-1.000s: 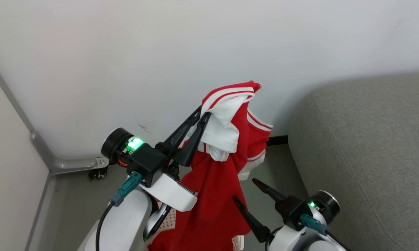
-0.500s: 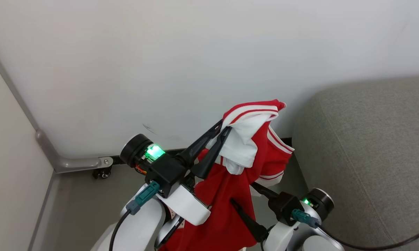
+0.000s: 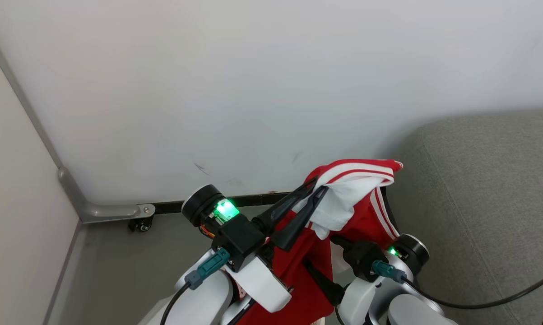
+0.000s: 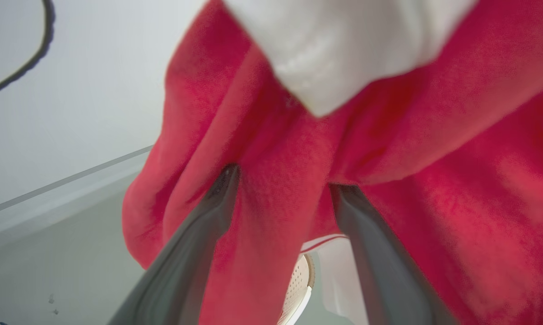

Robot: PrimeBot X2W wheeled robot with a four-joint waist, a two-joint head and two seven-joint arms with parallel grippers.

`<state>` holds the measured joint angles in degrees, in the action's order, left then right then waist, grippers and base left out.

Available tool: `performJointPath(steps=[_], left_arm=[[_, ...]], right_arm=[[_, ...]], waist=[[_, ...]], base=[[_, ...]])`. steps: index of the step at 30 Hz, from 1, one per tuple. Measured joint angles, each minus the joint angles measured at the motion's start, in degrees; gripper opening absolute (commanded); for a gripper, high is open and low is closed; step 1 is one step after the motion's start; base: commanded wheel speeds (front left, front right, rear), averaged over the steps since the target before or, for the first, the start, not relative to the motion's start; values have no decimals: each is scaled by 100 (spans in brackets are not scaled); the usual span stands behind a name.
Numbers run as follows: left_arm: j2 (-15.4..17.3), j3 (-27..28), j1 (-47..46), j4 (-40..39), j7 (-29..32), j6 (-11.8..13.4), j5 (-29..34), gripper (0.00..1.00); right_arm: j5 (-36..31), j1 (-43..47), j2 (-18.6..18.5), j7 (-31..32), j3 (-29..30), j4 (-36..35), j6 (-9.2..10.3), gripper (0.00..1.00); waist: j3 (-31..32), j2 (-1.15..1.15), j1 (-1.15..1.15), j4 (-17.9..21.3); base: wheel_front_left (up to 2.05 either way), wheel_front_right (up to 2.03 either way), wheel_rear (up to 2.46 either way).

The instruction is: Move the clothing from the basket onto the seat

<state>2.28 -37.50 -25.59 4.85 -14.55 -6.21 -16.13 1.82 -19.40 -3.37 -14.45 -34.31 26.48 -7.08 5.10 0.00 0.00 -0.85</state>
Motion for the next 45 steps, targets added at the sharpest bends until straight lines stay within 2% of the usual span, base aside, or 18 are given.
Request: performJointPath(steps=[9,10,11,12,24,30,45], left_arm=[[4,-328,-77,-166,1,0,-214,0],[7,-360,-78,-183,1,1,-227,0],[8,-389,-80,-197,1,1,-240,0],[7,-404,-83,-204,1,2,-243,0],[5,-357,-107,-201,18,155,-257,0],[2,-203,-107,-76,18,259,-300,0],[196,205,-92,417,18,541,-303,0]], right_arm=[[135,-119,-2,0,-12,260,0,100],[207,-119,1,0,9,268,0,89],[267,-119,0,0,32,288,0,26],[287,-120,-3,0,42,313,0,2],[564,-316,-2,0,332,303,0,0],[1031,-310,-4,0,581,270,0,0],[1683,-296,-8,1,528,-96,0,0]], waist=[[18,0,0,-110],[19,0,-1,-123],[20,0,0,-136],[19,0,0,-148],[-46,0,0,-225],[-64,0,0,-204],[-44,0,0,-98]], base=[[0,0,0],[0,0,0],[0,0,0],[0,0,0],[0,0,0],[0,0,0],[0,0,0]])
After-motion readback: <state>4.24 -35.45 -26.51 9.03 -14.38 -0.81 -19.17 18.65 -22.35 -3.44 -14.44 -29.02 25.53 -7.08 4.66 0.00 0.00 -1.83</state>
